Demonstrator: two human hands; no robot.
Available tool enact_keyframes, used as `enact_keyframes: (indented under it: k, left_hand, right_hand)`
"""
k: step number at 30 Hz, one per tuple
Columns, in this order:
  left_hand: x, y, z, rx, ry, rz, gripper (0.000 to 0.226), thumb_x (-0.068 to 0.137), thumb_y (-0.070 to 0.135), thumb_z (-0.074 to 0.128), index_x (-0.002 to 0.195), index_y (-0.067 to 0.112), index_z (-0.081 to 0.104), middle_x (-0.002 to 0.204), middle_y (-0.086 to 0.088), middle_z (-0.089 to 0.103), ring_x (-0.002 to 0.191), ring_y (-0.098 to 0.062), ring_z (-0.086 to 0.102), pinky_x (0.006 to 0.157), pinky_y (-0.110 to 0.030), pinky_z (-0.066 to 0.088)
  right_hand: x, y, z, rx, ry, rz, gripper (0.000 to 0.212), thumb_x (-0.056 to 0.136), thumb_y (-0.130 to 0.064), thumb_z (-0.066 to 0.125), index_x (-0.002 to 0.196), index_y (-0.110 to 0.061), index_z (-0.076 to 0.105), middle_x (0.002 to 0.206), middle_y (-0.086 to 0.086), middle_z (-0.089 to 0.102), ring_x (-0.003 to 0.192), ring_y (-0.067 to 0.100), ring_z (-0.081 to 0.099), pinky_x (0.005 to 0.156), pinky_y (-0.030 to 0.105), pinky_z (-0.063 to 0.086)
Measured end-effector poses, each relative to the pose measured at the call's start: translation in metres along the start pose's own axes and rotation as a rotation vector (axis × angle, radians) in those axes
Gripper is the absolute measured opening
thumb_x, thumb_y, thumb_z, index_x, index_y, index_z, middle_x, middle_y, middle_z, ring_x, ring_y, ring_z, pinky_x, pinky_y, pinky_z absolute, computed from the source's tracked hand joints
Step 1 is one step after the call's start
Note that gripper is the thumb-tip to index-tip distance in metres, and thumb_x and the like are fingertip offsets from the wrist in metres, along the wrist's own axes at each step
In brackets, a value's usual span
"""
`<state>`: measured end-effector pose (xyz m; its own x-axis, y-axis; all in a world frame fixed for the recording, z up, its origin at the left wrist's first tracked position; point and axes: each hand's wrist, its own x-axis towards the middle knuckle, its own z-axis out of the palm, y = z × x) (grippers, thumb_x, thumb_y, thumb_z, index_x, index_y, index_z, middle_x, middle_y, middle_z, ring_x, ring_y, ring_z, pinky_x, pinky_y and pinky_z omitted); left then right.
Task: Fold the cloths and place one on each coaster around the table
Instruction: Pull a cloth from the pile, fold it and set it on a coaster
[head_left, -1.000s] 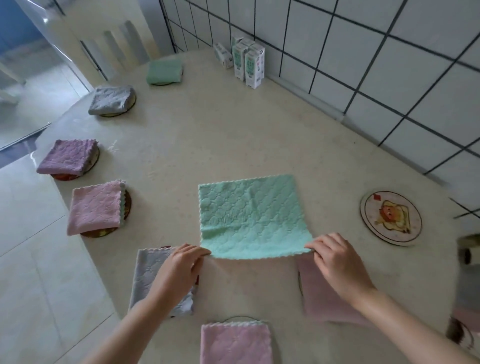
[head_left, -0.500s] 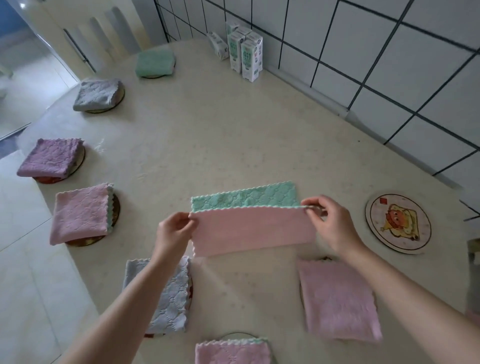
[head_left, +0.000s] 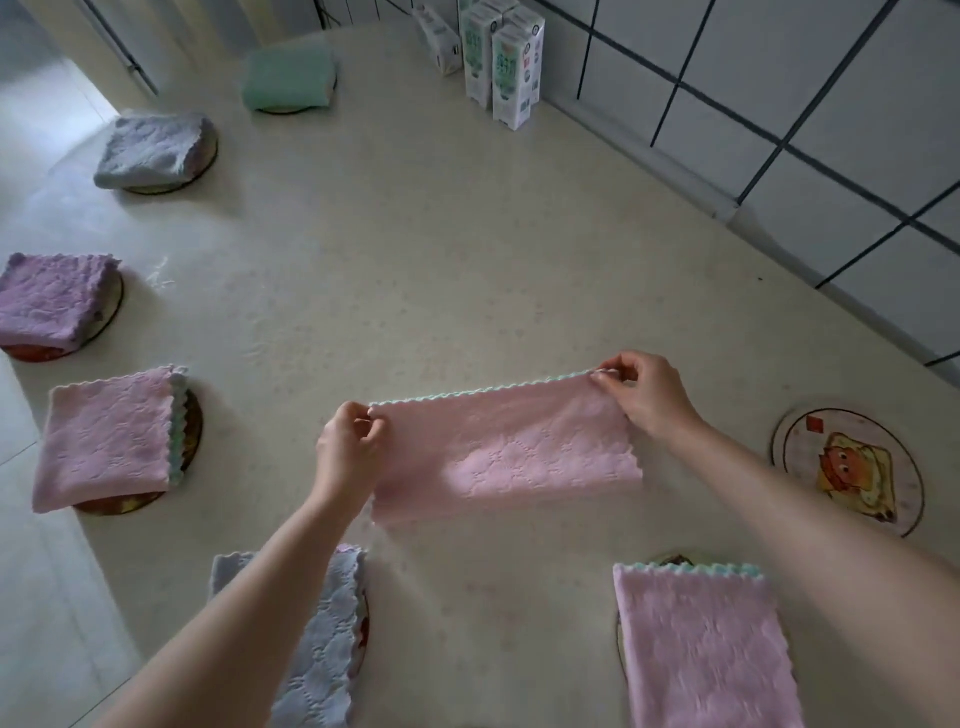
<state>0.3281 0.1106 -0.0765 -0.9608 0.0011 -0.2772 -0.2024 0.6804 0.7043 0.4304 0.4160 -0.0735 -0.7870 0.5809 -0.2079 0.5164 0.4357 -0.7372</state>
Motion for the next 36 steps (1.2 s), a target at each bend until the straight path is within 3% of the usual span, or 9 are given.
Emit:
enact_keyframes:
  k: [14, 19, 21, 24, 26, 28, 31, 36]
  left_hand:
    - [0.01, 0.006, 0.004, 0.151, 0.021, 0.004, 0.018, 0.089, 0.024, 0.051, 0.09, 0.009, 0.062, 0.088, -0.012, 0.067, 0.085, -0.03, 0.059, 0.073, -0.034, 0.043]
    - [0.012, 0.0, -0.009, 0.076, 0.028, -0.087, 0.026, 0.082, 0.042, 0.058, 0.083, 0.015, 0.059, 0.08, -0.004, 0.068, 0.078, -0.028, 0.064, 0.074, -0.038, 0.054]
    - [-0.005, -0.001, -0.017, 0.168, 0.102, 0.019, 0.024, 0.085, 0.039, 0.06, 0.086, 0.015, 0.057, 0.083, 0.0, 0.065, 0.078, -0.024, 0.061, 0.073, -0.034, 0.05]
    - [-0.054, 0.003, -0.013, 0.211, 0.143, 0.364, 0.015, 0.092, 0.022, 0.055, 0.1, 0.01, 0.06, 0.099, -0.005, 0.06, 0.093, -0.023, 0.054, 0.077, -0.034, 0.042]
    - [-0.085, -0.001, 0.001, 0.26, -0.052, 0.619, 0.031, 0.093, 0.023, 0.048, 0.118, 0.008, 0.058, 0.123, -0.009, 0.058, 0.117, -0.026, 0.05, 0.097, -0.04, 0.04]
    - [-0.106, -0.01, 0.02, 0.446, -0.275, 0.78, 0.05, 0.094, 0.034, 0.038, 0.14, 0.013, 0.043, 0.15, -0.004, 0.037, 0.142, -0.023, 0.026, 0.116, -0.04, 0.021]
    - [-0.128, -0.019, 0.039, 0.606, -0.369, 0.718, 0.061, 0.095, 0.048, 0.026, 0.151, 0.024, 0.018, 0.159, 0.009, 0.009, 0.147, -0.014, -0.003, 0.119, -0.04, -0.001]
    - [-0.136, -0.033, 0.037, 0.678, -0.328, 0.658, 0.057, 0.095, 0.045, 0.03, 0.15, 0.028, 0.022, 0.158, 0.01, 0.011, 0.147, -0.016, 0.002, 0.118, -0.047, 0.007]
  right_hand:
    - [0.006, -0.01, 0.006, -0.168, -0.003, 0.042, 0.021, 0.084, -0.029, 0.067, 0.08, -0.008, 0.062, 0.075, 0.003, 0.062, 0.073, 0.02, 0.055, 0.062, 0.024, 0.031]
    - [-0.014, -0.013, -0.008, -0.029, 0.229, 0.018, 0.014, 0.092, -0.018, 0.052, 0.099, -0.008, 0.06, 0.093, 0.008, 0.069, 0.088, 0.023, 0.064, 0.068, 0.017, 0.036]
    - [-0.035, -0.014, -0.015, -0.05, 0.244, -0.112, 0.019, 0.094, -0.015, 0.049, 0.109, -0.008, 0.058, 0.107, 0.008, 0.067, 0.1, 0.021, 0.062, 0.083, 0.02, 0.043]
    - [-0.079, -0.016, -0.006, -0.185, 0.147, -0.362, 0.03, 0.093, -0.009, 0.048, 0.121, -0.004, 0.055, 0.12, 0.011, 0.06, 0.113, 0.022, 0.054, 0.099, 0.025, 0.037]
    - [-0.104, -0.013, 0.011, -0.289, 0.032, -0.485, 0.04, 0.091, -0.013, 0.043, 0.128, -0.003, 0.052, 0.129, 0.013, 0.056, 0.123, 0.022, 0.048, 0.106, 0.026, 0.031]
    - [-0.118, -0.009, 0.029, -0.409, -0.045, -0.572, 0.046, 0.09, -0.018, 0.039, 0.132, -0.003, 0.049, 0.135, 0.012, 0.052, 0.129, 0.025, 0.044, 0.111, 0.031, 0.028]
    - [-0.13, 0.0, 0.049, -0.573, -0.128, -0.597, 0.049, 0.09, -0.021, 0.04, 0.137, -0.006, 0.045, 0.141, 0.01, 0.047, 0.134, 0.028, 0.039, 0.11, 0.04, 0.031]
    - [-0.143, 0.019, 0.047, -0.751, -0.176, -0.587, 0.055, 0.083, -0.015, 0.048, 0.138, -0.019, 0.046, 0.146, 0.001, 0.043, 0.134, 0.023, 0.04, 0.108, 0.045, 0.036]
